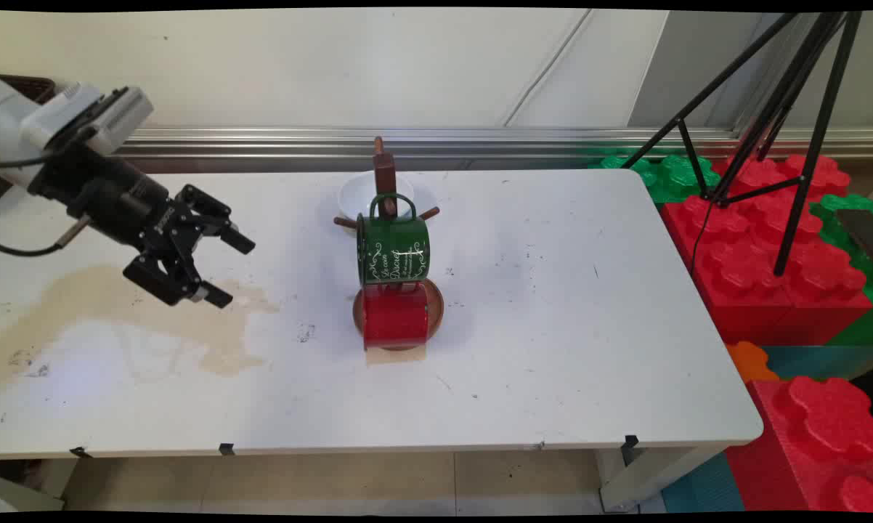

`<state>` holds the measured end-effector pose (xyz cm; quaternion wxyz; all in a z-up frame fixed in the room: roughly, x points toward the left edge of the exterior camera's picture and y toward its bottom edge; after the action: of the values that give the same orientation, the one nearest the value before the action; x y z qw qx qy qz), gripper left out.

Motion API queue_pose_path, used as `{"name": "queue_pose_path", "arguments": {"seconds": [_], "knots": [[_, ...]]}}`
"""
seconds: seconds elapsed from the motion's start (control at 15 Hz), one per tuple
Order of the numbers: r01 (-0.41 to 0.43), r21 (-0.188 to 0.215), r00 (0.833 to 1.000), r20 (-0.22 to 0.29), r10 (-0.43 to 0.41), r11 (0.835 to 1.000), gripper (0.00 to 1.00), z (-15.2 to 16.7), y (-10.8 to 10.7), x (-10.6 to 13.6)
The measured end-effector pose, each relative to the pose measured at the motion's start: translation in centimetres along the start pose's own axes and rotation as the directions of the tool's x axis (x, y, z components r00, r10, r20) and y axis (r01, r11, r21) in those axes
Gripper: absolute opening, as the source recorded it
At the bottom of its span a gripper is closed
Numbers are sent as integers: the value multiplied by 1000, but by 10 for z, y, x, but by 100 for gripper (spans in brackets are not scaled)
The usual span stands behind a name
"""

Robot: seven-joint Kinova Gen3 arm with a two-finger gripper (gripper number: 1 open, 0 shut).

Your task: Pick up the red mug from the rack

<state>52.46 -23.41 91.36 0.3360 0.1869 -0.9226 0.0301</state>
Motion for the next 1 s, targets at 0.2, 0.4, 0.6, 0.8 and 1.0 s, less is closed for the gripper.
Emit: {"name": "queue_pose_path", "arguments": {"seconds": [0.2,0.4,0.6,0.8,1.0], "knots": [[9,-15,1000,-6,-9,1000,100,9,6,-11],[18,-28,1000,-15,-19,999,100,18,12,-21],[34,-36,999,-27,-35,999,100,27,19,-32],[44,-40,998,-34,-45,998,100,32,23,-41],[51,-44,998,-32,-53,998,100,34,27,-51]]}}
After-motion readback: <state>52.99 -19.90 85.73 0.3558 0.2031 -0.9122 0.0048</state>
